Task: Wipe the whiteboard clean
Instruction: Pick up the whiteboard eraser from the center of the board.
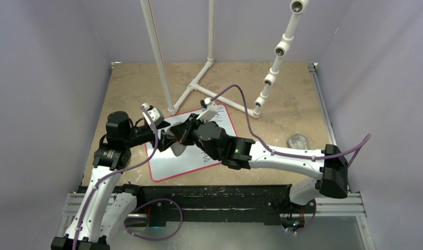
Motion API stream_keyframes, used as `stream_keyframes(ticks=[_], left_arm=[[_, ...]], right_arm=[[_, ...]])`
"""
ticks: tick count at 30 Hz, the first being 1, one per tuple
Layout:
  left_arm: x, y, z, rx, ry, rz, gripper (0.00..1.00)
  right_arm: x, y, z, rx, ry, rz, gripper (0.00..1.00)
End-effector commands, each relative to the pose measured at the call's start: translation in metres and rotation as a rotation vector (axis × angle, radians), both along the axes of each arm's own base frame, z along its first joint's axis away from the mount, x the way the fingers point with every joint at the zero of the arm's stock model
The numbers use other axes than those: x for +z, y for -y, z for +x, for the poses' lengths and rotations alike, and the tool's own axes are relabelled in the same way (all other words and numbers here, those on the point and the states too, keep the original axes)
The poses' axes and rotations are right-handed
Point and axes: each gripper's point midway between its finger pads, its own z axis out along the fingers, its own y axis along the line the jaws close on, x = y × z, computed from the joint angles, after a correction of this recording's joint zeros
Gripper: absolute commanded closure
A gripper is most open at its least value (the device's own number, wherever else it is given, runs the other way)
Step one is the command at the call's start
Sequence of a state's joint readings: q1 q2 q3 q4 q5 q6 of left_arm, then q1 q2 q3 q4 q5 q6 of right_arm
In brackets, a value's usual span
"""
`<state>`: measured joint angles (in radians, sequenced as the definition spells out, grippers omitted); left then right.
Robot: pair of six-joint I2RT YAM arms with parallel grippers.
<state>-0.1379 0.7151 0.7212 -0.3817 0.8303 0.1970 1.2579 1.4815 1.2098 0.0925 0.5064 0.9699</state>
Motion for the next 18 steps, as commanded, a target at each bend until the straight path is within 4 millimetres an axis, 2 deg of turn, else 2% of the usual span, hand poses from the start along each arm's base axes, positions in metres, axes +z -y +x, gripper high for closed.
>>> stream_keyframes(ticks=[1,5,9,14,18], left_arm=[[-0.002,0.005,-0.005,-0.044,0.006,-0.005,0.36],[0.001,0.006,-0.005,-0.055,0.007,-0.014,0.48],[0.001,0.008,-0.003,-0.056,-0.003,-0.023,0.55],[0.008,0.004,0.007,-0.014,0.035,-0.016,0.80],[0.014,0.000,0.012,-0.003,0.090,0.014,0.95]], right_arm=[[0.042,0.011,-0.002,-0.029,0.023,0.128,1.00],[0.044,0.012,-0.005,-0.019,0.015,0.147,1.00],[0.047,0.011,-0.008,-0.002,0.010,0.168,1.00],[0.045,0.013,-0.010,0.003,0.001,0.165,1.00],[0.033,0.018,-0.012,-0.002,-0.031,0.144,0.99]])
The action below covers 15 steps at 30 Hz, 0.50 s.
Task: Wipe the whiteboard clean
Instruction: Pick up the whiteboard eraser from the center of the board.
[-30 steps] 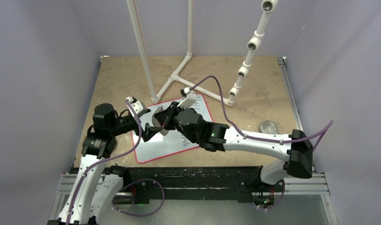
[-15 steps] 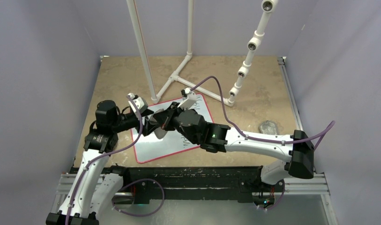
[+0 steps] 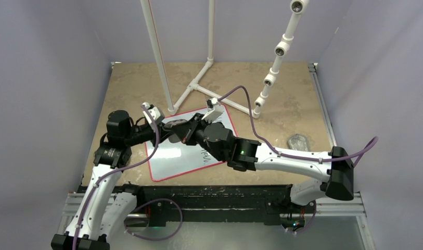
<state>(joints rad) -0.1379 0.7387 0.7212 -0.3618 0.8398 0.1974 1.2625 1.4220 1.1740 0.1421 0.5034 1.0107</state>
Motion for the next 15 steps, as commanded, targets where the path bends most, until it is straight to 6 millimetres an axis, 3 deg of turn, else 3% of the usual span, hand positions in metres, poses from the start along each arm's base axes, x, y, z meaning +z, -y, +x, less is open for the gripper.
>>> stream_keyframes(ticks=[1,4,6,10,15], left_arm=[[0.017,-0.003,0.010,0.009,0.116,0.030,0.96],[0.022,-0.012,0.018,0.040,0.215,0.096,0.99],[0.024,-0.017,0.020,0.045,0.292,0.148,1.00],[0.025,-0.025,0.020,0.048,0.408,0.230,1.00],[0.023,-0.028,0.015,0.029,0.463,0.274,1.00]], right_arm=[[0.003,0.009,-0.009,0.013,-0.044,0.020,0.91],[0.002,0.010,-0.009,0.012,-0.054,0.004,0.53],[0.002,0.007,-0.010,0.020,-0.058,0.005,0.40],[0.009,-0.004,-0.009,0.039,-0.055,0.011,0.31],[0.014,-0.015,-0.005,0.042,-0.059,0.017,0.30]])
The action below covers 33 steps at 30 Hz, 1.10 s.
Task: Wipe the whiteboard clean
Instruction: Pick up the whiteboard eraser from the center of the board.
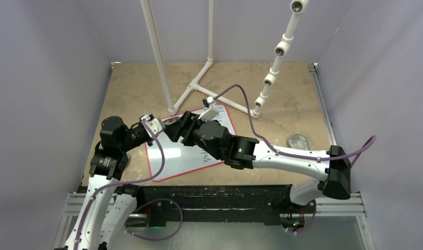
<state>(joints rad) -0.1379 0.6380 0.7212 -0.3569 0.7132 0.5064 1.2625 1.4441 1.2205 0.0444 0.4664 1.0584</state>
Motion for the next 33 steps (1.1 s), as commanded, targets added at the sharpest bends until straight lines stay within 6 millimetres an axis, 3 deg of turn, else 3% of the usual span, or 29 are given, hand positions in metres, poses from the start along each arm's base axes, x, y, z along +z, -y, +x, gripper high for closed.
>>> stream_keyframes(ticks=[1,9,12,17,21,22,23,27,30,33], left_arm=[[0.000,-0.004,0.001,-0.020,0.108,0.086,1.00],[-0.004,-0.004,-0.005,-0.042,0.127,0.114,1.00],[-0.007,-0.004,-0.006,-0.051,0.123,0.119,1.00],[-0.005,-0.002,-0.006,-0.057,0.117,0.109,1.00],[-0.006,0.000,-0.006,-0.050,0.074,0.076,0.97],[-0.007,0.000,-0.005,-0.041,0.053,0.065,0.83],[-0.010,0.000,-0.003,-0.032,0.029,0.059,0.64],[-0.029,-0.004,0.010,0.021,-0.128,0.057,0.32],[-0.052,-0.013,0.022,0.092,-0.240,0.086,0.21],[-0.079,-0.029,0.031,0.187,-0.326,0.147,0.19]], right_arm=[[0.025,-0.010,0.001,0.012,0.001,0.056,0.30],[0.021,-0.014,0.011,0.001,-0.019,0.072,0.33],[0.020,-0.011,0.018,-0.014,-0.023,0.079,0.38],[0.007,-0.013,0.024,-0.011,-0.046,0.059,0.60],[-0.008,-0.008,0.029,-0.025,-0.044,0.002,0.94],[-0.013,-0.005,0.031,-0.030,-0.038,-0.030,1.00],[-0.021,0.000,0.033,-0.041,-0.038,-0.078,1.00],[-0.065,0.039,0.039,-0.118,-0.046,-0.300,1.00],[-0.096,0.078,0.038,-0.166,-0.055,-0.510,1.00],[-0.125,0.111,0.033,-0.153,-0.055,-0.725,1.00]])
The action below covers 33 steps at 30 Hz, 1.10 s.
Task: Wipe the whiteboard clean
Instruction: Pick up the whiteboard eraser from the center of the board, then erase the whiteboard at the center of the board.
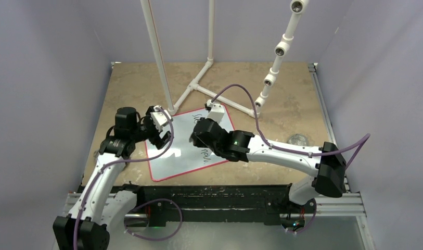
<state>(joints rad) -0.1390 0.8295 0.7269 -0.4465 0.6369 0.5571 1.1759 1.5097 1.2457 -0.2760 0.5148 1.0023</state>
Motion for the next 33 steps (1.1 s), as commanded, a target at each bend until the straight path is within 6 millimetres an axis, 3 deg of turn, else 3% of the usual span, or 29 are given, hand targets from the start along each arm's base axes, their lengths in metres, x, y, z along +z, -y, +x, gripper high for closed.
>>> stream_keyframes(ticks=[1,4,8,16,26,33], left_arm=[[-0.025,-0.025,0.014,0.167,-0.116,0.083,0.19],[-0.058,-0.044,0.019,0.250,-0.211,0.173,0.19],[-0.079,-0.058,0.025,0.324,-0.259,0.222,0.19],[-0.104,-0.086,0.027,0.369,-0.299,0.342,0.19],[-0.134,-0.095,0.014,0.325,-0.343,0.433,0.18],[-0.153,-0.094,0.005,0.271,-0.359,0.457,0.18]], right_arm=[[-0.045,0.075,-0.003,-0.019,-0.007,-0.403,1.00],[-0.069,0.095,-0.001,0.063,-0.047,-0.564,1.00],[-0.091,0.097,0.012,0.203,-0.111,-0.628,1.00],[-0.125,0.068,0.046,0.426,-0.155,-0.683,1.00],[-0.162,0.048,0.124,0.460,-0.202,-0.576,1.00],[-0.204,0.015,0.122,0.588,-0.261,-0.484,1.00]])
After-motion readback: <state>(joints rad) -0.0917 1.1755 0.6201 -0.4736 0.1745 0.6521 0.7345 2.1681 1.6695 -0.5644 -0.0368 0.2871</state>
